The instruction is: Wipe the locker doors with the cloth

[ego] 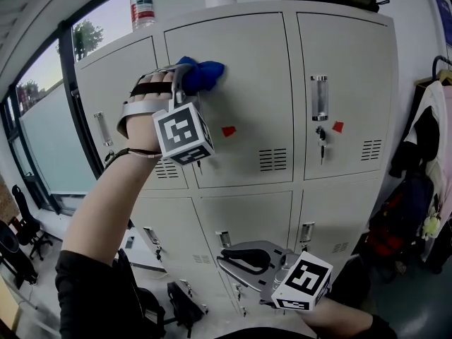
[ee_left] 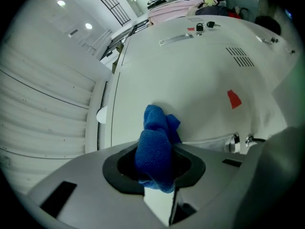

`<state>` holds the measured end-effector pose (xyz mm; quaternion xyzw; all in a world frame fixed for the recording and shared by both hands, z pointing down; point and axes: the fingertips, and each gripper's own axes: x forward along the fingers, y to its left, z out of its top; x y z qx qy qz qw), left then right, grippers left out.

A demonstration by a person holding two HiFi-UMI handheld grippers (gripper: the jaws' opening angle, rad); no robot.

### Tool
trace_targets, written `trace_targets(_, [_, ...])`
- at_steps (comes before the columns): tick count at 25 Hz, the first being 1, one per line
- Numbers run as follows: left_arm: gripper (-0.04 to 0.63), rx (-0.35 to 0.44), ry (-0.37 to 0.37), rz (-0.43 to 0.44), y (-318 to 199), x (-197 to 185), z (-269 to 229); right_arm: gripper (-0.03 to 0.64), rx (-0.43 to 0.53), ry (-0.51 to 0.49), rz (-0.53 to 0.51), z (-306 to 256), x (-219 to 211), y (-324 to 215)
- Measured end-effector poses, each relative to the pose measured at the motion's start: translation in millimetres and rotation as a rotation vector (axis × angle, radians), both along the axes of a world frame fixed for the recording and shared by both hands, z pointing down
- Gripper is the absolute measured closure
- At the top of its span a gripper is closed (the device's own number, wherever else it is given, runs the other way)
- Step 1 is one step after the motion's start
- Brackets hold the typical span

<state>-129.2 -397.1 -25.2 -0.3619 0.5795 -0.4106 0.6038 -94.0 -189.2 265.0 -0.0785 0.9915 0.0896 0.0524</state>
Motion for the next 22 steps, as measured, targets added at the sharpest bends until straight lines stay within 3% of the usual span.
trace_targets(14, [0.485, -0.032, -0.098, 0.144, -10, 113, 21, 0.565, -0.020, -0.009, 0.093, 5, 37, -5])
trace_targets(22, [0.485, -0.038, -0.106, 0.206, -12, 162, 21, 0.565, -0.028, -0.017, 0.131, 7, 55, -11])
